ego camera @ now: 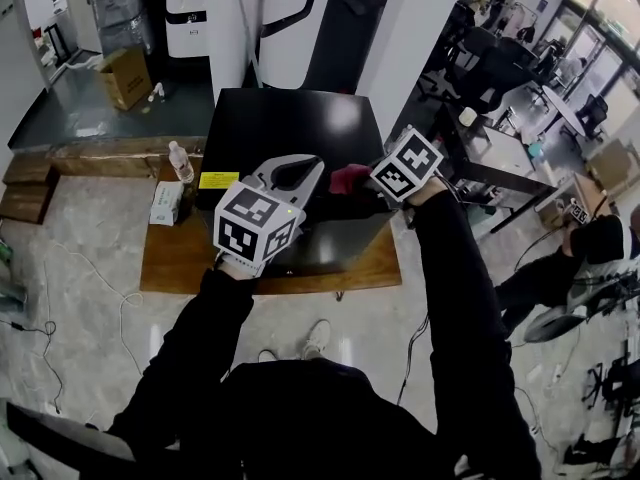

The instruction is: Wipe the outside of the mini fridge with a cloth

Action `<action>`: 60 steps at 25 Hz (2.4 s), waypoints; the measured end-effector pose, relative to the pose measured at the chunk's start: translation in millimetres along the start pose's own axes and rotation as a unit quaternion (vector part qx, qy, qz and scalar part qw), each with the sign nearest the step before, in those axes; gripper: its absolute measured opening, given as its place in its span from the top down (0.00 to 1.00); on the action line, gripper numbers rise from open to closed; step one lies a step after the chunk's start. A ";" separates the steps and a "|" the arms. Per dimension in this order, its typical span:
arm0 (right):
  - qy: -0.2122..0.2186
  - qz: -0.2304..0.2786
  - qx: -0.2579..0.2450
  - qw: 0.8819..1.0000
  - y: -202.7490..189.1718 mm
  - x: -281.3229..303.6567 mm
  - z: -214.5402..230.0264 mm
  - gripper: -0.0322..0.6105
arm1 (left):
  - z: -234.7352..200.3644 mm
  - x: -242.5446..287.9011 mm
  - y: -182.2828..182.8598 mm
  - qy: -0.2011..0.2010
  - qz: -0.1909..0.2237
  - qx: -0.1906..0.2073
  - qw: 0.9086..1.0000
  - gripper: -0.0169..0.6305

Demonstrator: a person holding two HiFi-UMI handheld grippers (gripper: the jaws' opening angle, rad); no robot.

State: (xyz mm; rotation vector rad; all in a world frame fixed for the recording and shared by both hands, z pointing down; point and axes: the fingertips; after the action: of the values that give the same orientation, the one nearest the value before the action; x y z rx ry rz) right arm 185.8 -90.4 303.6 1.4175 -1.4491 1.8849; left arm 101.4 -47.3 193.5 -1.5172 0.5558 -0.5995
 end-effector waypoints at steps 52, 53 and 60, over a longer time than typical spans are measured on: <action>-0.203 0.246 -0.189 0.929 69.0 248.5 -216.9 0.84 | -88.4 -185.5 -265.4 0.138 -0.053 -0.060 0.987 0.96; -0.198 0.238 -0.188 0.932 62.3 260.9 -217.4 0.84 | -88.8 -184.7 -280.0 0.140 -0.063 -0.064 0.986 0.96; -0.167 0.186 -0.181 0.951 16.4 344.2 -218.0 0.84 | -93.1 -175.5 -385.7 0.143 -0.131 -0.098 0.976 0.96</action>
State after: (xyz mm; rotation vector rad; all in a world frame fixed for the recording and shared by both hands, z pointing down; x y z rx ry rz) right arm -78.1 1.1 600.7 1.3981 -2.2285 1.4976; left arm -97.7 13.9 574.2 -1.7180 0.6547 -1.0018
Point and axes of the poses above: the fingertips, and each gripper's own axes: x forward along the fingers, z to its right, y out of its top, and after that the axes turned 1 degree about -x, right-handed
